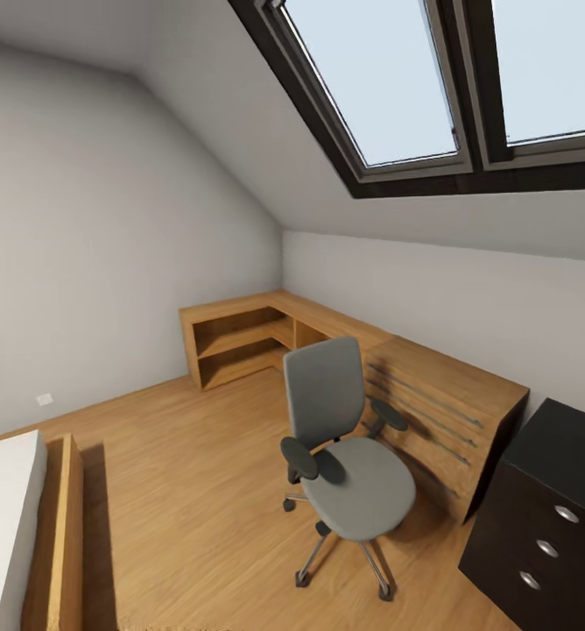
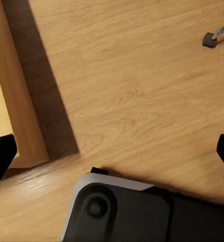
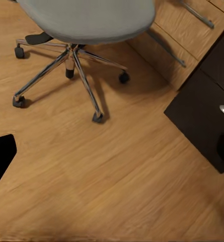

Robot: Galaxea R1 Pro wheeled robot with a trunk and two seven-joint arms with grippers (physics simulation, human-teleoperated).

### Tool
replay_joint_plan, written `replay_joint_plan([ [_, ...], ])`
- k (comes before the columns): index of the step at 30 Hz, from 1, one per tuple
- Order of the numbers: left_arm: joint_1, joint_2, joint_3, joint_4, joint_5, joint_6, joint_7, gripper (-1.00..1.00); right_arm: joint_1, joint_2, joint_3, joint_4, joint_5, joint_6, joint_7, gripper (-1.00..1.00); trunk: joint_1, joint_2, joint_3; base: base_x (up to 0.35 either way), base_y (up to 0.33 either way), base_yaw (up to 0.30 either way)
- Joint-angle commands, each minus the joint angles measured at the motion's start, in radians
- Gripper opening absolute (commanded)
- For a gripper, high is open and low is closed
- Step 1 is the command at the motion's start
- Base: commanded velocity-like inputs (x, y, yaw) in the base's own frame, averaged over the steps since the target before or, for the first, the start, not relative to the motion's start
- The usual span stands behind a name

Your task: In the bedroom, organize the workspace by keeping the computer under the desk, ensuring the monitor is on the desk, placing the keyboard on the desk next to the monitor, placing the mouse on the desk next to the keyboard, moving the folder from the swivel chair onto the desk next to the mouse, stacking the notebook on top of the folder with the pen on top of the notebook, and positioning the swivel chair next to the desk.

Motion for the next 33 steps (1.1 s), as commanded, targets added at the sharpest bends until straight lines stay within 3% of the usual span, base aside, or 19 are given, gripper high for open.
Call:
replay_joint_plan([
  [1,0.001,0.000,-0.003,0.000,-0.005,-0.001,0.006,1.00,0.000,0.000,0.009,-0.001,-0.008,0.010,-0.001,1.00,0.000,0.000,0.000,0.000,-0.019,0.268],
  [5,0.001,0.002,-0.004,0.003,-0.018,-0.001,0.009,1.00,0.000,0.000,0.008,-0.002,-0.009,0.058,0.006,1.00,0.000,0.000,0.002,0.000,-0.158,0.272],
  [14,0.001,0.003,-0.004,0.004,-0.022,0.000,0.012,1.00,0.000,0.000,0.008,-0.002,-0.006,0.075,0.011,1.00,0.000,0.000,0.005,0.000,-0.254,0.275],
  [33,0.001,0.004,-0.003,0.005,-0.022,-0.001,0.012,1.00,0.000,-0.001,0.009,-0.002,-0.005,0.076,0.012,1.00,0.000,0.000,0.012,0.013,-0.031,0.279],
])
